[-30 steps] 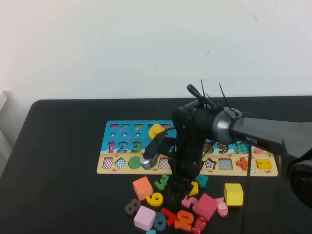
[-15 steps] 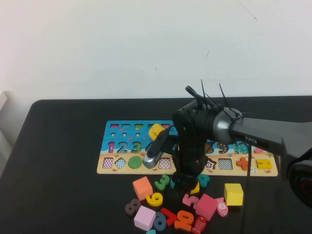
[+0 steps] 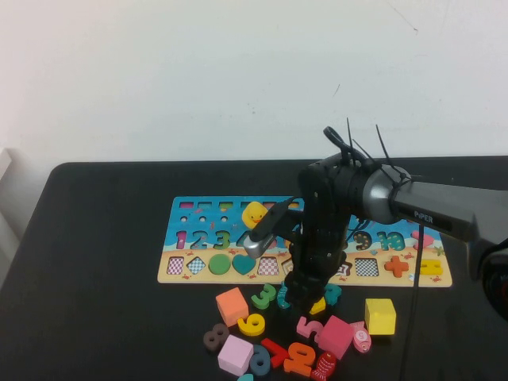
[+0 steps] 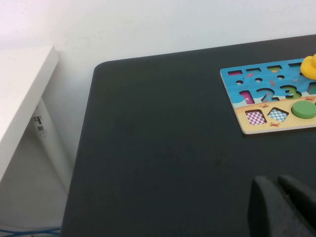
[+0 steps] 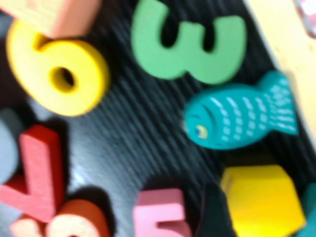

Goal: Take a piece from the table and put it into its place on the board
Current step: Pick up the "Pentagon"

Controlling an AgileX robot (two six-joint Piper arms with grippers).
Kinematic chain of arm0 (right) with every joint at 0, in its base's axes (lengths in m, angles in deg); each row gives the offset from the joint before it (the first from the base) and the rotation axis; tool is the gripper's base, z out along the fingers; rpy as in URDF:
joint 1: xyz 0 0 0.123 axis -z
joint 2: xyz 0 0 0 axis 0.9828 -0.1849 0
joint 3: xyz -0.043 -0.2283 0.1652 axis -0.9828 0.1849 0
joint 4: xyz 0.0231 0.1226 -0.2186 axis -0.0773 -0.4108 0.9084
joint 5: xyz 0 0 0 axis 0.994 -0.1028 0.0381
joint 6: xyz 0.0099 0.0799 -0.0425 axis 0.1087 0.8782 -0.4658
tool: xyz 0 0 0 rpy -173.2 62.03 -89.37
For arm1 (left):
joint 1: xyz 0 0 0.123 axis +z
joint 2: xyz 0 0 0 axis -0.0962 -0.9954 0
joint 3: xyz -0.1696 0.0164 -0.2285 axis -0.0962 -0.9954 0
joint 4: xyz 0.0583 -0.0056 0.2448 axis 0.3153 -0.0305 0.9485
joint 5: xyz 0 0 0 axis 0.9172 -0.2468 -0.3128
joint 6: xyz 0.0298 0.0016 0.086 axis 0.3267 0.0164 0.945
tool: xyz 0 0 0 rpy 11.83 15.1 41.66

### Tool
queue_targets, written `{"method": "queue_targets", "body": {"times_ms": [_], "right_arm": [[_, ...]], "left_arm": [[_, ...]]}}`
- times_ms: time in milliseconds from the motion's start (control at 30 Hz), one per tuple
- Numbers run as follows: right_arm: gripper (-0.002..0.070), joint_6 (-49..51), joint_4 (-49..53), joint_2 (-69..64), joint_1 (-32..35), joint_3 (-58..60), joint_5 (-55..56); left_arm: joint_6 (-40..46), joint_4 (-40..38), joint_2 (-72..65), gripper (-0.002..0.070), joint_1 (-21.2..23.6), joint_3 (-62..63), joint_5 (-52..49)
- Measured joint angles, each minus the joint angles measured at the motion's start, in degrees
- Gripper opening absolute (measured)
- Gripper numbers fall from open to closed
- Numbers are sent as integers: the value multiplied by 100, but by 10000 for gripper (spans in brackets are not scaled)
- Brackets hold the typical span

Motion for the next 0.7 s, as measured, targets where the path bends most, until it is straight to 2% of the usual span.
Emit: {"method": "queue_targets", "body": {"times_ms": [300, 700], "right_arm": [[461, -367, -381, -63, 0, 2, -80], [461, -261, -181, -108, 0, -26, -263]], "left_arm": [[0, 0, 0, -2, 0, 0, 0], [0, 0, 0, -1, 0, 0, 0]]}}
